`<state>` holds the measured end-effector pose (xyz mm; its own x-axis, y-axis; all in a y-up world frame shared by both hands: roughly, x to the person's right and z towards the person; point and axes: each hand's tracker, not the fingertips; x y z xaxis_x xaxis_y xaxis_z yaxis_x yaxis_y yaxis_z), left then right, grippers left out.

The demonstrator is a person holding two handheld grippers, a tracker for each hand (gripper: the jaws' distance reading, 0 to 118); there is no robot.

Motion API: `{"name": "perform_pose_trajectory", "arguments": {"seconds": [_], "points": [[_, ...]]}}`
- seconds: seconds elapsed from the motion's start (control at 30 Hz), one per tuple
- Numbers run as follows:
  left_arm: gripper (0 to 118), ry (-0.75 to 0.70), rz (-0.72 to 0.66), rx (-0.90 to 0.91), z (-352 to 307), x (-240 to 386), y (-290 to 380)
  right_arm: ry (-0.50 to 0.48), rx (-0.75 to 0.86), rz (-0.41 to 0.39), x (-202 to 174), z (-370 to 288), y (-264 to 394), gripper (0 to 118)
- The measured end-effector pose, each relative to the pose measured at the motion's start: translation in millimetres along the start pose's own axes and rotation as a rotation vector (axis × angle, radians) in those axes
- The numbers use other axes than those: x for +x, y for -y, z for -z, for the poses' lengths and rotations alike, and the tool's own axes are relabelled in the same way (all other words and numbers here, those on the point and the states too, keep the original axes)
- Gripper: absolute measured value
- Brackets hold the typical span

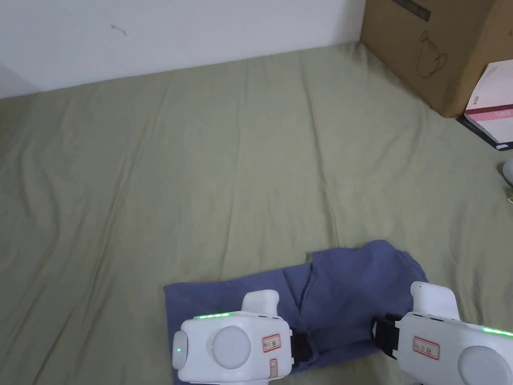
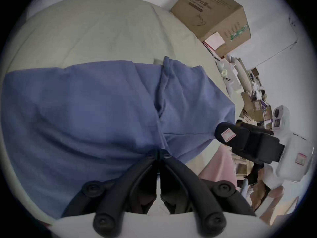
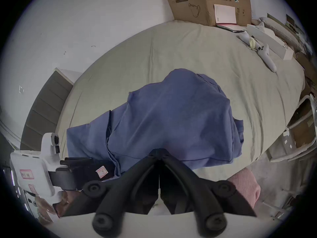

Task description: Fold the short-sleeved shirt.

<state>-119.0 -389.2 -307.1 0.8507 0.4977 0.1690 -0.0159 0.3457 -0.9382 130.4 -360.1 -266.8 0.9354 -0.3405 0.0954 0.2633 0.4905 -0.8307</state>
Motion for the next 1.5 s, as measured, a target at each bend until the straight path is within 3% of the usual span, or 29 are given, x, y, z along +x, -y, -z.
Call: {"name": "perform_pose_trajectory", "arguments": {"seconds": [0.13,0.27,0.3,0.33,0.37,0.4,0.43,0.6,0.73,0.97,1.0,1.03,1.07,1.13,1.17,1.23,1.5], "points": [[2,0.01,0.016,0.001,-8,-3,-3,0.0,0.007,-0.005,-5,-4,0,0],[5,0.092,-0.047,0.096,-55,-30,-1,-0.001,0.01,-0.041,-14,-8,-3,0],[18,0.092,-0.065,0.124,-70,-42,-1,0.002,0.006,-0.051,-16,-7,-4,0],[58,0.098,-0.086,0.137,-85,-55,0,0.003,0.006,-0.057,-19,-7,-5,0],[90,0.104,-0.119,0.149,-97,-68,0,0.002,0.005,-0.061,-20,-6,-5,0],[109,0.111,-0.151,0.164,-111,-80,4,-0.001,0.004,-0.065,-23,-5,-5,0],[116,0.118,-0.178,0.183,-121,-95,5,-0.004,0.001,-0.067,-27,-3,-4,0],[115,0.014,-0.311,0.309,-144,-152,22,-0.019,-0.016,-0.087,-46,4,-2,0],[115,0.177,-0.438,0.246,-115,-189,23,-0.034,-0.043,-0.145,-64,9,-1,0],[113,0.331,-0.447,0.196,-76,-200,5,-0.038,-0.058,-0.181,-81,10,-1,0],[102,0.376,-0.476,0.198,-76,-204,2,-0.034,-0.063,-0.19,-84,11,-1,0],[30,0.399,-0.471,0.207,-78,-209,1,-0.026,-0.068,-0.2,-86,13,0,0],[6,0.366,-0.464,0.19,-81,-195,2,-0.022,-0.073,-0.206,-87,15,0,0],[6,0.211,-0.394,0.104,-71,-192,-3,-0.02,-0.09,-0.207,-89,19,1,0],[6,0.202,-0.363,0.099,-74,-196,-1,-0.021,-0.093,-0.207,-91,20,2,0],[6,0.328,-0.445,0.161,-82,-214,1,-0.023,-0.099,-0.216,-94,20,3,0],[6,0.214,-0.36,0.168,-147,-244,13,-0.034,-0.112,-0.246,-109,25,4,0]]}}
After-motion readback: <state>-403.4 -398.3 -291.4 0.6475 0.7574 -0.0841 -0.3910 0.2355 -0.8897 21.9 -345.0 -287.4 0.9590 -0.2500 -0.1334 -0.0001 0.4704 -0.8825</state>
